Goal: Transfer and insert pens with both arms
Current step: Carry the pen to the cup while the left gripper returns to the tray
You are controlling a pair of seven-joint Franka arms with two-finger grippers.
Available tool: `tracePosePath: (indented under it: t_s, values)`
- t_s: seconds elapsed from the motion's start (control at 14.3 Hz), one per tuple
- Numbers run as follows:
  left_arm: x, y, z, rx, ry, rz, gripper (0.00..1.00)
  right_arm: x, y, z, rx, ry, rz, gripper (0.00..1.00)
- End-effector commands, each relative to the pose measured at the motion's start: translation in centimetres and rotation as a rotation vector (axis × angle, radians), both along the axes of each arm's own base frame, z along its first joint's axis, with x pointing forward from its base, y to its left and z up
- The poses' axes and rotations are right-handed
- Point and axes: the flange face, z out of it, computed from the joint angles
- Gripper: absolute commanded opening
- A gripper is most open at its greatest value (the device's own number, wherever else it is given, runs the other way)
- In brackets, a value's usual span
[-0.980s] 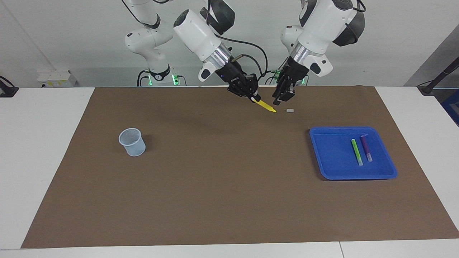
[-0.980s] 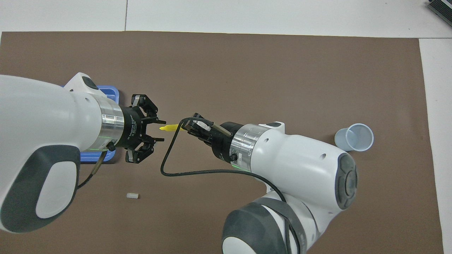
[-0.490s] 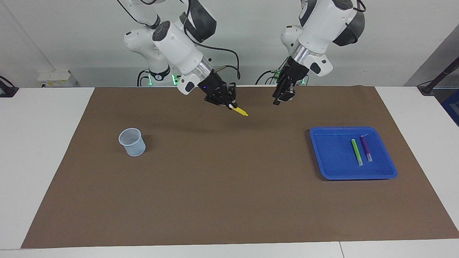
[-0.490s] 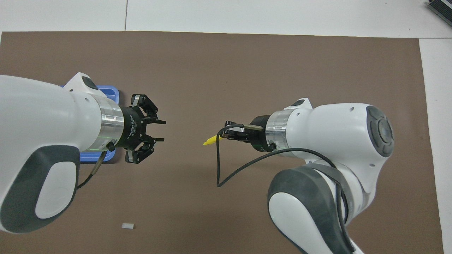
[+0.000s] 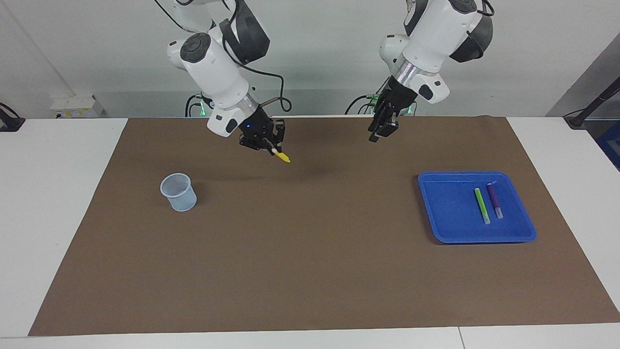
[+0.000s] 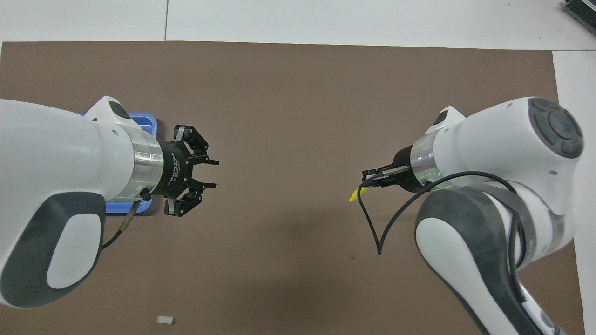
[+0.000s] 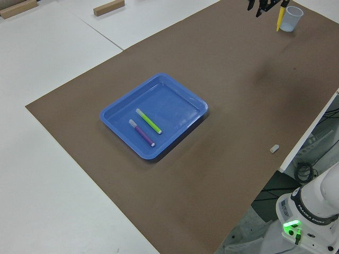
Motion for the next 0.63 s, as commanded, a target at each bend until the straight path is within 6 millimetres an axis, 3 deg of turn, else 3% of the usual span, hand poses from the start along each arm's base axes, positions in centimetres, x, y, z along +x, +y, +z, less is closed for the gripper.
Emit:
tracePosePath:
  t_s: [0.0, 0.35, 0.56]
  values:
    - [-1.2, 0.7, 0.1, -0.005, 0.006, -0.023, 0.40, -0.6, -4.8, 1.0, -0.104, 0.017, 0.147, 0.00]
    - [-1.3, 0.7, 0.0, -0.004, 0.002, -0.039, 0.40, -0.7, -11.1, 1.5, -0.370, 0.049, 0.405, 0.00]
    - [-1.9, 1.3, -0.4, 0.018, -0.003, -0.214, 0.40, 0.3, -15.9, 1.4, -0.403, 0.030, 0.483, 0.00]
